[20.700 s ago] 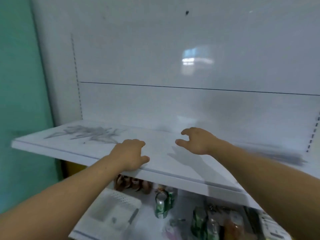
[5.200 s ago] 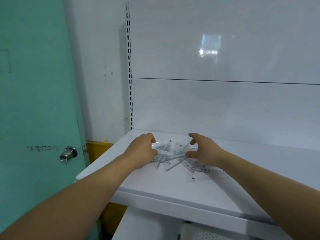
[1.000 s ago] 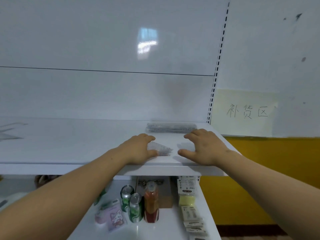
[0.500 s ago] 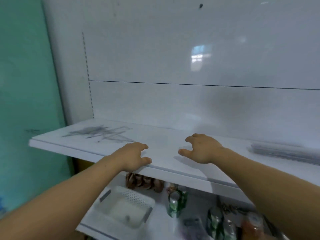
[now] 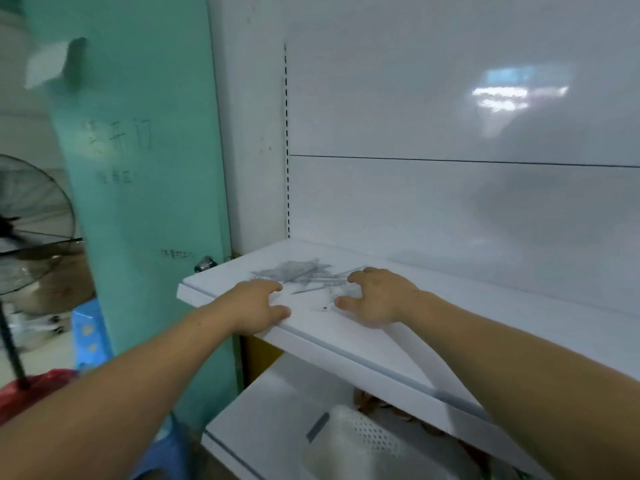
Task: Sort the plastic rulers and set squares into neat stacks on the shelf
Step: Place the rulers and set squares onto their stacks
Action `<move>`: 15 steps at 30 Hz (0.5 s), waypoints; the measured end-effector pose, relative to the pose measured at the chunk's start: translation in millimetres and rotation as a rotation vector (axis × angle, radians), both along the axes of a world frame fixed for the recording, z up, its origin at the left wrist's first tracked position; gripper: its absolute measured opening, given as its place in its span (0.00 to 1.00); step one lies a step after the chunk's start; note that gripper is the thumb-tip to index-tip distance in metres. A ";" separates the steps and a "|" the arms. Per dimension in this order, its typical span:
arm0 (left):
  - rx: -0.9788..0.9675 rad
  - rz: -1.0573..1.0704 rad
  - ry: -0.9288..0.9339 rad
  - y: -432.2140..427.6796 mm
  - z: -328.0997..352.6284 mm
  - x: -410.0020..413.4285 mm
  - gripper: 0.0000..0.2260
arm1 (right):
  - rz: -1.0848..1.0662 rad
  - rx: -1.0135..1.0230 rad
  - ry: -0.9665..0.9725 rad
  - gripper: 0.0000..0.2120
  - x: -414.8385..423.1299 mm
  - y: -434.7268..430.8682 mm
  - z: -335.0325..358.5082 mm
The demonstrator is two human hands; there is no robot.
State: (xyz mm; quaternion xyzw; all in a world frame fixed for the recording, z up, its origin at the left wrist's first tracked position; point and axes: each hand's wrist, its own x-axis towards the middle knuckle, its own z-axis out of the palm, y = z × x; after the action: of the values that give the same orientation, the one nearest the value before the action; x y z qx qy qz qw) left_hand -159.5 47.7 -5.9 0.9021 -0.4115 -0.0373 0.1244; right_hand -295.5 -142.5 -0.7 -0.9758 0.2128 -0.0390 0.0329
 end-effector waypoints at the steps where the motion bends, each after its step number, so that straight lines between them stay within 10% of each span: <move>1: -0.008 0.005 -0.007 -5.5 -0.8 12.3 0.29 | 0.013 0.018 -0.013 0.33 15.7 -4.7 -1.5; 15: 0.007 -0.105 -0.001 -72.6 -3.0 123.5 0.31 | 0.092 0.217 0.059 0.39 145.2 -57.9 3.1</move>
State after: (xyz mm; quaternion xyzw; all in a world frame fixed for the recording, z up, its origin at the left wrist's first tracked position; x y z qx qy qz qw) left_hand -36.0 -24.9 -8.9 0.8797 -0.4581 -0.0446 0.1191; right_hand -150.3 -200.4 2.4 -0.9759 0.1718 0.0144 0.1341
